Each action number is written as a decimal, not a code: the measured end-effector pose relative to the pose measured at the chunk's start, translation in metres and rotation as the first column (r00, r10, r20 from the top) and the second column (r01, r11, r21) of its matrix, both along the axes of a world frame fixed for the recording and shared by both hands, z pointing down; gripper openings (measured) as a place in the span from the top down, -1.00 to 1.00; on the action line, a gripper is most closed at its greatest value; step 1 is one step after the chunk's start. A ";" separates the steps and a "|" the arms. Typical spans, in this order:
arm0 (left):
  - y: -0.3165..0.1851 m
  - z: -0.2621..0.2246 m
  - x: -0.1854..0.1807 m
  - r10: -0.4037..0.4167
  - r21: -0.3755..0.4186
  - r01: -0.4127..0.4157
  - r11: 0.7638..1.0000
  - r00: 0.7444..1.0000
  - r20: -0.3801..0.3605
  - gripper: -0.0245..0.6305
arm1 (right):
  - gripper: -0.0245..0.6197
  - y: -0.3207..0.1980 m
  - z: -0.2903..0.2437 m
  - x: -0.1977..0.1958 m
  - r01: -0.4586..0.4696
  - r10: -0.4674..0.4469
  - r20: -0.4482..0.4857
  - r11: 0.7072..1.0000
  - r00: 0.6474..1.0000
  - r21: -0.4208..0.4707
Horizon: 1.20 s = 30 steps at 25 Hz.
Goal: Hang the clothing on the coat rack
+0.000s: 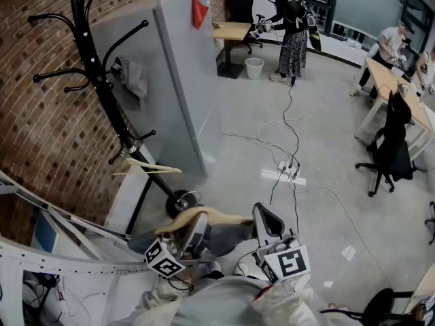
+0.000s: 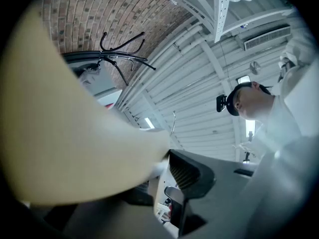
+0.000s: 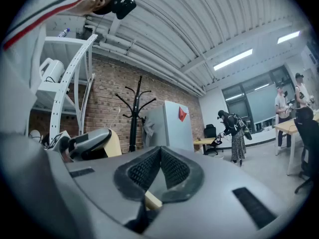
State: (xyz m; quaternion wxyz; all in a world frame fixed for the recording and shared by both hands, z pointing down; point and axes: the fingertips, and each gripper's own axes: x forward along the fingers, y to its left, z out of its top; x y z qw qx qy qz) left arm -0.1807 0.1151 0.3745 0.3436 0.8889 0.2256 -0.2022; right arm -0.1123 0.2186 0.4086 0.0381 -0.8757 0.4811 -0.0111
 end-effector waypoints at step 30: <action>0.037 -0.003 0.100 0.030 0.034 -0.029 0.999 0.999 -0.024 0.62 | 0.85 0.081 0.031 0.089 -0.127 0.128 0.043 0.991 0.991 -0.035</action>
